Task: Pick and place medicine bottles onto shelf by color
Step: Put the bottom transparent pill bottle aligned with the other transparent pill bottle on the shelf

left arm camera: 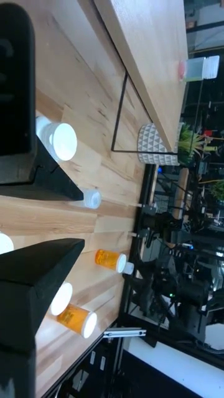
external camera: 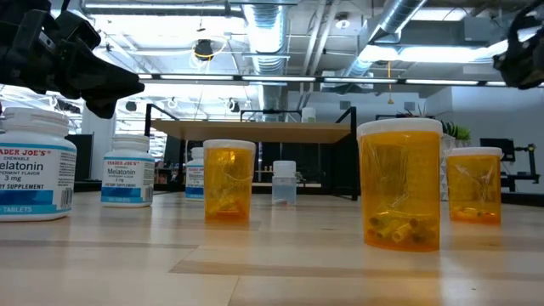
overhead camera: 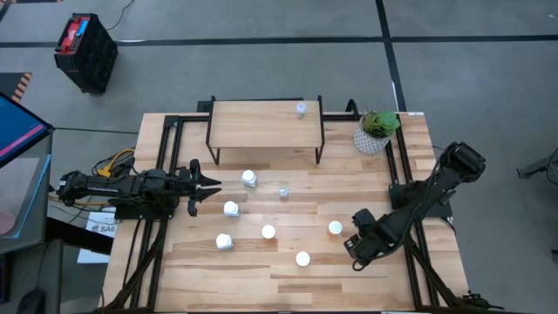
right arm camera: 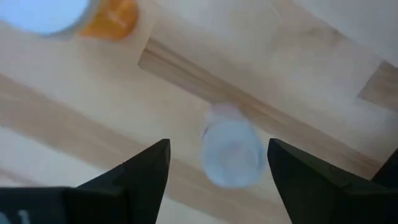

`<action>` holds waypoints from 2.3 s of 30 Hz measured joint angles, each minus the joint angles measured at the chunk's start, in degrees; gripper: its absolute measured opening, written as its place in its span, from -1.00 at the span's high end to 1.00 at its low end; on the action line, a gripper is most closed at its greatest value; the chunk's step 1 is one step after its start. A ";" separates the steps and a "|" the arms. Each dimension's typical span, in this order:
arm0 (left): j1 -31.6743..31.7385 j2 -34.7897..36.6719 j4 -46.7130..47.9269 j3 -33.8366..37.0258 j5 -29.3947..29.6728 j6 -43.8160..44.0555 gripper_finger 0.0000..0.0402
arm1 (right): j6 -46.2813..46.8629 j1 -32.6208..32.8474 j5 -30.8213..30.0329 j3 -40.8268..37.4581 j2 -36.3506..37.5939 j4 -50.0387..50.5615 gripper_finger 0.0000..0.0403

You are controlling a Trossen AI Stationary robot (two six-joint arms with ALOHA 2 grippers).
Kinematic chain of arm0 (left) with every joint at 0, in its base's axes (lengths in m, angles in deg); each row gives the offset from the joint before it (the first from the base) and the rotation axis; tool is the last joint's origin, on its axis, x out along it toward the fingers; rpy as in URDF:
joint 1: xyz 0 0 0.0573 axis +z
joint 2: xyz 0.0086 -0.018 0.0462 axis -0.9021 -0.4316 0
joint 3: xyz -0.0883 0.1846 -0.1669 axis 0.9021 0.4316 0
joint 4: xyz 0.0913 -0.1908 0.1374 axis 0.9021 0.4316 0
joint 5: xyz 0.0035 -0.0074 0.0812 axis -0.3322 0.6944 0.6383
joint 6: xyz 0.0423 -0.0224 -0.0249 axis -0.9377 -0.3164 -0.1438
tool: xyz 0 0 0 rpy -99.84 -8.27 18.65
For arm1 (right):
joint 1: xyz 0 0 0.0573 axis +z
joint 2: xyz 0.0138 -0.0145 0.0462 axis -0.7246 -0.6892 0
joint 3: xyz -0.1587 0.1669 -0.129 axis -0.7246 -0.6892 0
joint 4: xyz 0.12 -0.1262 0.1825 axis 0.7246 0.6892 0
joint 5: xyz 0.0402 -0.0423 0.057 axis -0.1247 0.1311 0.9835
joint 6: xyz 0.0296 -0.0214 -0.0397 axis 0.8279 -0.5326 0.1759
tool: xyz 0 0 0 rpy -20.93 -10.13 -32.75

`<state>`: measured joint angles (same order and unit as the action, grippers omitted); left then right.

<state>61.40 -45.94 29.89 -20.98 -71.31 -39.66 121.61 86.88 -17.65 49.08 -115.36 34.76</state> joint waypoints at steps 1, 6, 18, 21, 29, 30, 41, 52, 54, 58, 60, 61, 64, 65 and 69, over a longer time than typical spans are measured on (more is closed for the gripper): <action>0.00 -0.01 0.00 0.00 -0.01 0.00 0.52 | -0.38 -0.35 0.00 0.02 -0.44 -0.17 -0.45; 0.00 -0.01 0.00 0.00 -0.02 0.00 0.52 | -1.85 -1.90 2.15 0.02 -1.32 -1.27 -0.45; 0.01 -0.01 0.00 0.00 -0.02 -0.01 0.52 | -1.25 -2.35 5.55 0.02 -0.85 -0.69 -0.34; -0.02 -0.01 0.00 0.00 -0.02 0.00 0.52 | -1.21 -2.36 5.55 0.02 -0.85 -0.67 -0.18; -0.02 -0.01 0.00 0.00 -0.02 0.00 0.52 | -1.19 -2.36 5.55 0.11 -0.83 -0.76 0.35; -0.01 -0.01 0.00 0.00 -0.02 -0.02 0.52 | -1.19 -2.36 5.53 0.13 -0.81 -0.78 0.40; 0.01 -0.01 0.00 0.00 -0.02 0.00 0.52 | -14.58 -8.24 5.40 9.09 1.02 0.91 0.38; 0.00 -0.01 0.00 0.00 -0.02 -0.02 0.52 | -45.19 -26.47 1.56 24.86 0.89 2.56 0.38; 0.00 -0.01 0.00 0.00 -0.02 -0.01 0.52 | -49.60 -30.87 1.28 26.58 0.89 2.56 0.39; -0.01 -0.01 0.00 0.00 -0.02 -0.02 0.52 | -57.99 -39.61 1.67 30.15 0.89 2.57 0.39; -0.02 -0.01 0.00 0.00 -0.02 -0.02 0.52 | -62.34 -43.79 2.65 31.97 0.89 2.44 0.39; -0.02 -0.01 0.00 0.00 -0.02 -0.02 0.52 | -64.58 -45.70 2.72 32.72 0.89 2.17 0.39; -0.01 -0.01 0.00 0.00 -0.02 -0.02 0.52 | -69.86 -50.90 4.06 34.63 0.87 0.61 0.39; 0.00 0.00 0.00 0.00 -0.02 -0.02 0.52 | -70.97 -52.37 4.19 35.34 0.87 0.37 0.39; 0.00 0.00 0.00 0.00 0.03 -0.66 0.52 | -74.40 -57.99 4.90 38.06 -0.48 0.11 0.39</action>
<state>61.39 -45.94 29.89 -20.98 -71.29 -40.31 47.21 28.89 -12.75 87.14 -115.84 34.87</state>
